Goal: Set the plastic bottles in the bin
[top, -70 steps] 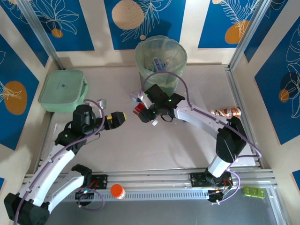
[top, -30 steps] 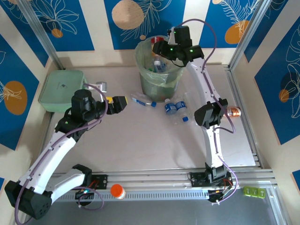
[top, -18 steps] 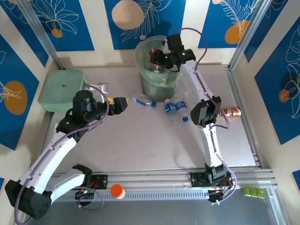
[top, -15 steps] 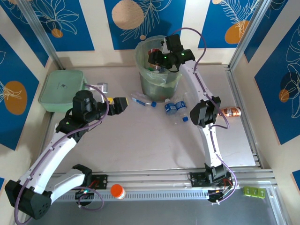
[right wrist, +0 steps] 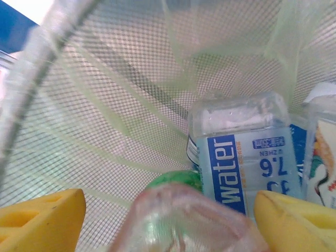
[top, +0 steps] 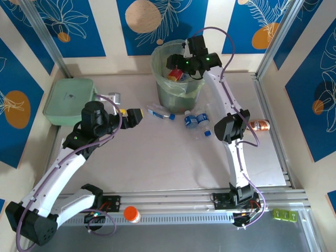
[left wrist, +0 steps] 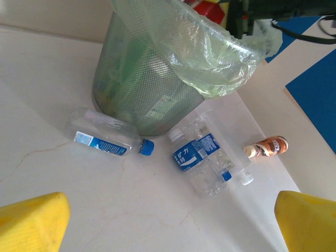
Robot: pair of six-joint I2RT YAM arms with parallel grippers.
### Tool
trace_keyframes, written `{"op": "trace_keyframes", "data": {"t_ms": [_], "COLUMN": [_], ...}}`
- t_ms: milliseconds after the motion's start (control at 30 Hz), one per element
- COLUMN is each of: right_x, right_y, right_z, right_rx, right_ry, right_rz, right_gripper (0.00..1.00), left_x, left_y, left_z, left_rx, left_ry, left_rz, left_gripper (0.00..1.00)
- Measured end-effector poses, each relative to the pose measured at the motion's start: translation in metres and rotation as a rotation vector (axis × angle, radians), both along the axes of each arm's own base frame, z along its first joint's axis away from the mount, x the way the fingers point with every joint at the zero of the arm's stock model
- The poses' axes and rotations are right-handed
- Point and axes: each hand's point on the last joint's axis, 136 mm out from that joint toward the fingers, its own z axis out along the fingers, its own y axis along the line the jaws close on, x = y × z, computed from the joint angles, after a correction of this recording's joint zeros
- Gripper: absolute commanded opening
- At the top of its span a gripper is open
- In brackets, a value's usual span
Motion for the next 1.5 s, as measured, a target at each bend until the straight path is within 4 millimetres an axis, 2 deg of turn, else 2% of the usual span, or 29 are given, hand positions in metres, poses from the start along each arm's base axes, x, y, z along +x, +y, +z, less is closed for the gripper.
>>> {"op": "trace_keyframes", "data": {"t_ms": [133, 300, 433, 533, 633, 700, 800, 1000, 1067, 1133, 1267, 1333, 1400, 1500], "right_x": [-0.015, -0.045, -0.066, -0.078, -0.089, -0.102, -0.13, -0.203, -0.223, -0.238, -0.254, -0.258, -0.265, -0.279], "right_y": [-0.007, -0.018, -0.022, -0.02, -0.017, -0.016, -0.022, -0.056, -0.068, -0.079, -0.092, -0.097, -0.104, -0.112], "right_z": [0.047, 0.116, 0.139, 0.134, 0.117, 0.105, 0.1, 0.129, 0.135, 0.131, 0.098, 0.077, 0.059, 0.053], "right_rx": [0.013, 0.022, 0.017, 0.0, -0.036, -0.062, -0.072, -0.029, -0.007, 0.002, -0.022, -0.041, -0.056, -0.052], "right_ry": [-0.085, -0.225, -0.267, -0.246, -0.209, -0.192, -0.205, -0.367, -0.414, -0.444, -0.431, -0.404, -0.381, -0.389], "right_rz": [0.004, 0.013, 0.026, 0.041, 0.046, 0.052, 0.051, 0.013, -0.002, -0.021, -0.039, -0.046, -0.052, -0.057], "right_gripper": [0.78, 0.7, 0.6, 0.59, 0.59, 0.59, 0.6, 0.67, 0.68, 0.69, 0.69, 0.69, 0.69, 0.69], "left_x": [0.001, 0.002, 0.005, 0.012, 0.024, 0.035, 0.05, 0.079, 0.092, 0.11, 0.145, 0.156, 0.165, 0.168], "left_y": [0.002, 0.005, 0.005, 0.004, 0.003, 0.004, 0.004, -0.006, -0.01, -0.015, -0.029, -0.034, -0.039, -0.042], "left_z": [0.0, 0.001, 0.003, -0.005, -0.02, -0.034, -0.054, -0.105, -0.113, -0.113, -0.107, -0.115, -0.132, -0.165], "left_rx": [0.005, 0.013, 0.003, -0.009, -0.031, -0.059, -0.115, -0.203, -0.2, -0.198, -0.217, -0.218, -0.211, -0.188], "left_ry": [-0.001, 0.005, 0.024, 0.08, 0.183, 0.282, 0.41, 0.646, 0.706, 0.744, 0.776, 0.816, 0.868, 0.947], "left_rz": [0.014, 0.029, 0.047, 0.071, 0.134, 0.209, 0.311, 0.478, 0.531, 0.574, 0.614, 0.637, 0.662, 0.705], "left_gripper": [0.99, 1.0, 0.96, 0.97, 0.96, 0.96, 0.98, 0.99, 0.99, 0.99, 0.99, 0.99, 0.99, 0.99]}}
